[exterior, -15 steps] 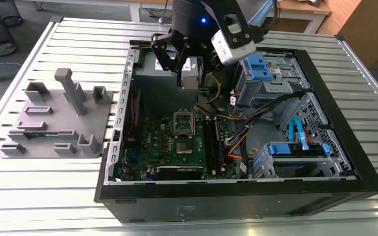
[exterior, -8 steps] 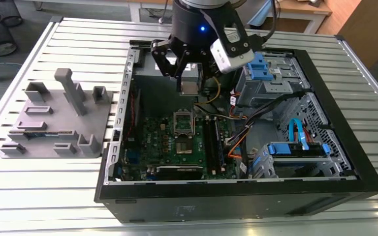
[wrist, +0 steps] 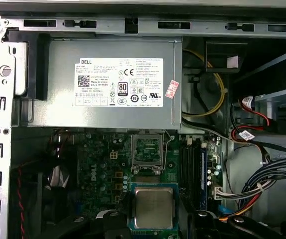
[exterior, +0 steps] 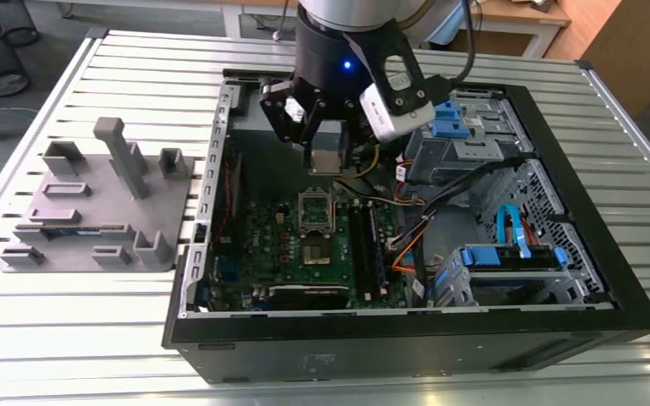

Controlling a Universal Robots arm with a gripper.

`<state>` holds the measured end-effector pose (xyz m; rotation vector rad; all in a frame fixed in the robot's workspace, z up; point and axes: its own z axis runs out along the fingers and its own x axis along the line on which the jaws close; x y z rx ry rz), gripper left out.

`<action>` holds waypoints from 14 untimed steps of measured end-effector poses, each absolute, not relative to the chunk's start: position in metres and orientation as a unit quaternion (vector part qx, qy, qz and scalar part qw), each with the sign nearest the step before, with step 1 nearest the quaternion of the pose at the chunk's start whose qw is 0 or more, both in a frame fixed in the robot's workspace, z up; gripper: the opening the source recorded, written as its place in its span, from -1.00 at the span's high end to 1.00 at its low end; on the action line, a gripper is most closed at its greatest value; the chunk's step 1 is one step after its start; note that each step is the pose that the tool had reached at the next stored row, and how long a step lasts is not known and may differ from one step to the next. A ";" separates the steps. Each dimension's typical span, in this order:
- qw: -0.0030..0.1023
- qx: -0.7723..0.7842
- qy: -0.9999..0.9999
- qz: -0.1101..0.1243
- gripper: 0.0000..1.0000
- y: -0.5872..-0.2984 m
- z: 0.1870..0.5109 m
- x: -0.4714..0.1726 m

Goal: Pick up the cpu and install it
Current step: 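Pick up the cpu and move it towards the insertion slot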

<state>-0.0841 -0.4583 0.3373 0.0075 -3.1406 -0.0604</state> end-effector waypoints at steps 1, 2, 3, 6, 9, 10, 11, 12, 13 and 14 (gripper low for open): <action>0.000 0.002 -1.000 -0.019 0.06 -0.459 0.336 -0.084; 0.000 0.001 -1.000 -0.019 0.06 -0.459 0.335 -0.084; 0.000 0.000 -1.000 -0.019 0.06 -0.459 0.333 -0.084; 0.000 -0.001 -1.000 -0.019 0.06 -0.461 0.330 -0.084; 0.000 -0.003 -1.000 -0.019 0.06 -0.462 0.328 -0.084; 0.000 -0.003 -1.000 -0.019 0.06 -0.462 0.328 -0.084; 0.000 -0.003 -1.000 -0.019 0.06 -0.462 0.328 -0.084; 0.000 -0.003 -1.000 -0.019 0.06 -0.462 0.328 -0.084; 0.000 -0.003 -1.000 -0.019 0.06 -0.462 0.328 -0.084; 0.000 -0.003 -1.000 -0.019 0.06 -0.462 0.328 -0.084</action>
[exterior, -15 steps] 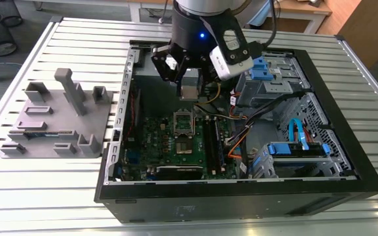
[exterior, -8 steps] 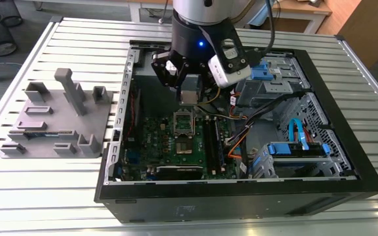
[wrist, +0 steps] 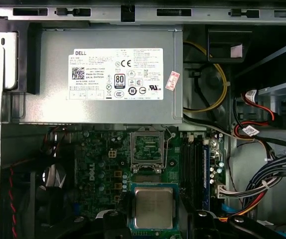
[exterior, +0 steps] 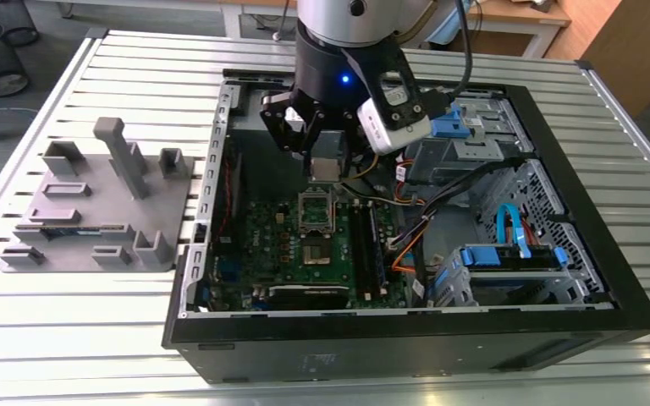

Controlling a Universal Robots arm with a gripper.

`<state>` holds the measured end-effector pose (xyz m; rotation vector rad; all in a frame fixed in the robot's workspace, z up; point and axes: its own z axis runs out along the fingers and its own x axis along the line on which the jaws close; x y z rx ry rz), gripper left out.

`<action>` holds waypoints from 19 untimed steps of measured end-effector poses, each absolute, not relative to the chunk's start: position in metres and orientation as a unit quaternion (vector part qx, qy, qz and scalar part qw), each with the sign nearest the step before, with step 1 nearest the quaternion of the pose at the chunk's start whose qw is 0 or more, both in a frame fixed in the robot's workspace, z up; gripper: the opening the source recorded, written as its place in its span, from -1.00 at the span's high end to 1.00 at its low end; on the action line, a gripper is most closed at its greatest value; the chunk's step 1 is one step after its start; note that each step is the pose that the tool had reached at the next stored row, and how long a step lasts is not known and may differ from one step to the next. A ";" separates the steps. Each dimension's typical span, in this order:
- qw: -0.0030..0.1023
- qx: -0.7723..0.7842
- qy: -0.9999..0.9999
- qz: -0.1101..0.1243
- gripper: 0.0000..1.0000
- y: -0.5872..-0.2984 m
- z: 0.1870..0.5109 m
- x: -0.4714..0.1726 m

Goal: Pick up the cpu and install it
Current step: 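Pick up the cpu and move it towards the insertion slot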

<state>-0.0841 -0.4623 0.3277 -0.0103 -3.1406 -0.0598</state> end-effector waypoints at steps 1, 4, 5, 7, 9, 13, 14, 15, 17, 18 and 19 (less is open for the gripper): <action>0.000 -0.003 -1.000 -0.019 0.06 -0.462 0.328 -0.084; 0.000 -0.003 -1.000 -0.019 0.06 -0.462 0.327 -0.084; 0.000 -0.003 -1.000 -0.019 0.06 -0.462 0.326 -0.084; 0.000 -0.003 -1.000 -0.019 0.06 -0.462 0.326 -0.084; 0.000 -0.003 -1.000 -0.019 0.06 -0.462 0.326 -0.084; 0.000 -0.003 -1.000 -0.019 0.06 -0.463 0.326 -0.084; 0.000 -0.003 -1.000 -0.019 0.06 -0.463 0.326 -0.084; 0.000 -0.003 -1.000 -0.019 0.06 -0.463 0.326 -0.084; 0.000 -0.003 -1.000 -0.019 0.06 -0.463 0.325 -0.084; 0.000 -0.003 -1.000 -0.019 0.06 -0.463 0.325 -0.084; 0.000 -0.003 -1.000 -0.019 0.06 -0.463 0.325 -0.084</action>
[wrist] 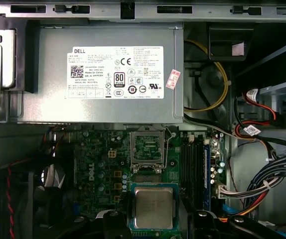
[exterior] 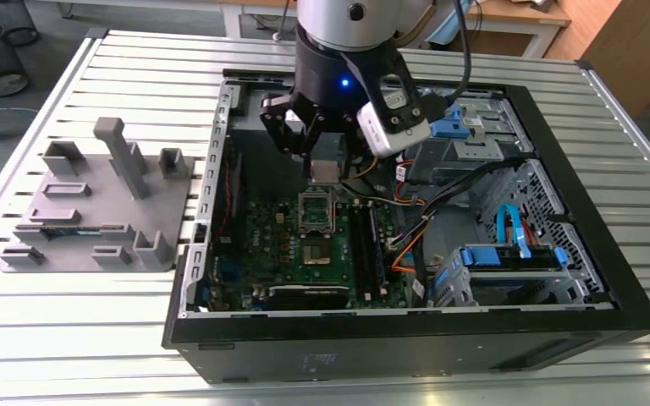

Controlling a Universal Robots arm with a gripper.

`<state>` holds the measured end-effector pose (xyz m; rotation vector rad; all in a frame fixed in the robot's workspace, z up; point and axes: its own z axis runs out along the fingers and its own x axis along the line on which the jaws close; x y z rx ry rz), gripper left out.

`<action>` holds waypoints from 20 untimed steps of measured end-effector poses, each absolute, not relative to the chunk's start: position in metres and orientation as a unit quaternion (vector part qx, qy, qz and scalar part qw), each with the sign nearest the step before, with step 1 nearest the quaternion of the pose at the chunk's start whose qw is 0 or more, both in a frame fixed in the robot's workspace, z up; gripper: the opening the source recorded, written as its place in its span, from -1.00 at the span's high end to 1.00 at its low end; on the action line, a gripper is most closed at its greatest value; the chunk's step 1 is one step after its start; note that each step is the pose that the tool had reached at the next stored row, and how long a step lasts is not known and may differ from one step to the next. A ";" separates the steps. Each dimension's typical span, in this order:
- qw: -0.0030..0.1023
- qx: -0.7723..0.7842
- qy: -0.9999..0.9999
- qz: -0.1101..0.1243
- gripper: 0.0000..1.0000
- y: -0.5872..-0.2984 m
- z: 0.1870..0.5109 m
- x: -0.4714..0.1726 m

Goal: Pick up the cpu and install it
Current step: 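Pick up the cpu and move it towards the insertion slot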

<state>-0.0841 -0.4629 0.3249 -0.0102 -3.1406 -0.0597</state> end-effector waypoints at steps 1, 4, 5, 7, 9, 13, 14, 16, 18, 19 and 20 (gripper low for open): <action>0.000 -0.003 -1.000 -0.019 0.06 -0.463 0.325 -0.084; 0.000 -0.003 -1.000 -0.019 0.06 -0.463 0.324 -0.084; 0.000 -0.003 -1.000 -0.019 0.06 -0.463 0.324 -0.084; 0.000 -0.003 -1.000 -0.019 0.06 -0.463 0.323 -0.084; 0.000 -0.003 -1.000 -0.019 0.06 -0.463 0.322 -0.084; 0.000 -0.003 -1.000 -0.019 0.06 -0.463 0.321 -0.084; 0.000 -0.003 -1.000 -0.019 0.06 -0.463 0.320 -0.084; 0.000 -0.003 -1.000 -0.019 0.06 -0.463 0.320 -0.084; 0.000 -0.003 -1.000 -0.019 0.06 -0.463 0.319 -0.084; 0.000 -0.003 -1.000 -0.019 0.06 -0.463 0.318 -0.084; 0.000 -0.003 -1.000 -0.019 0.06 -0.463 0.318 -0.084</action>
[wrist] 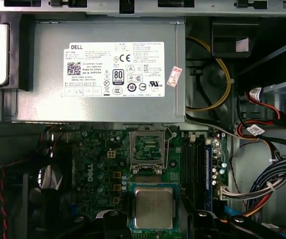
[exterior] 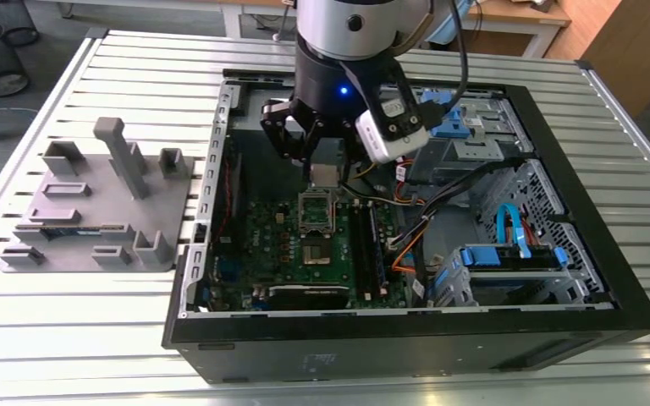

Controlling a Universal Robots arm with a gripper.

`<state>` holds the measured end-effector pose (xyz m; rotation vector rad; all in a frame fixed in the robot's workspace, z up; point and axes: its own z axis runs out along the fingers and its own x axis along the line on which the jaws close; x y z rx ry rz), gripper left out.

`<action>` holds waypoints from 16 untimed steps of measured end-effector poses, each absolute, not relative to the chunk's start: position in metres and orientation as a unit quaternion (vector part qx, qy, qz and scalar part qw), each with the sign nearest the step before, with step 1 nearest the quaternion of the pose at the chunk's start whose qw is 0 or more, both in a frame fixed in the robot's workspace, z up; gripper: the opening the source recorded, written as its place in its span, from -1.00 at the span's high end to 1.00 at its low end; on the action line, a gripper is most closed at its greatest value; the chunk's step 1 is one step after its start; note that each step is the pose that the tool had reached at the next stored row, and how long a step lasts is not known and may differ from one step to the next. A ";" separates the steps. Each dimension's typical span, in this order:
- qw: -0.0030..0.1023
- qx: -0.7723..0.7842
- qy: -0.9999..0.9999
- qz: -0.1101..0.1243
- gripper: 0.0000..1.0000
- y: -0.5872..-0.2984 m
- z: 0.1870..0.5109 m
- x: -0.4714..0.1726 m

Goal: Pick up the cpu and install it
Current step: 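Pick up the cpu and move it towards the insertion slot, then place the cpu into insertion slot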

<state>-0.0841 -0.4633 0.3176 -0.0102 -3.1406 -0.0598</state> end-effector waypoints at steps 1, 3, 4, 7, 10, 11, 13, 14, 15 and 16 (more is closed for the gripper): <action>0.000 -0.003 -1.000 -0.019 0.06 -0.463 0.317 -0.084; 0.000 -0.003 -1.000 -0.019 0.06 -0.464 0.315 -0.084; 0.000 -0.003 -1.000 -0.019 0.06 -0.464 0.314 -0.084; 0.000 -0.003 -1.000 -0.019 0.06 -0.466 0.312 -0.084; 0.000 -0.003 -1.000 -0.019 0.06 -0.466 0.311 -0.084; 0.000 -0.003 -1.000 -0.019 0.06 -0.466 0.310 -0.084; 0.000 -0.003 -1.000 -0.019 0.06 -0.466 0.310 -0.084; 0.000 -0.003 -1.000 -0.019 0.06 -0.466 0.310 -0.084; 0.000 -0.003 -1.000 -0.019 0.06 -0.466 0.310 -0.084; 0.000 -0.003 -1.000 -0.019 0.06 -0.467 0.310 -0.084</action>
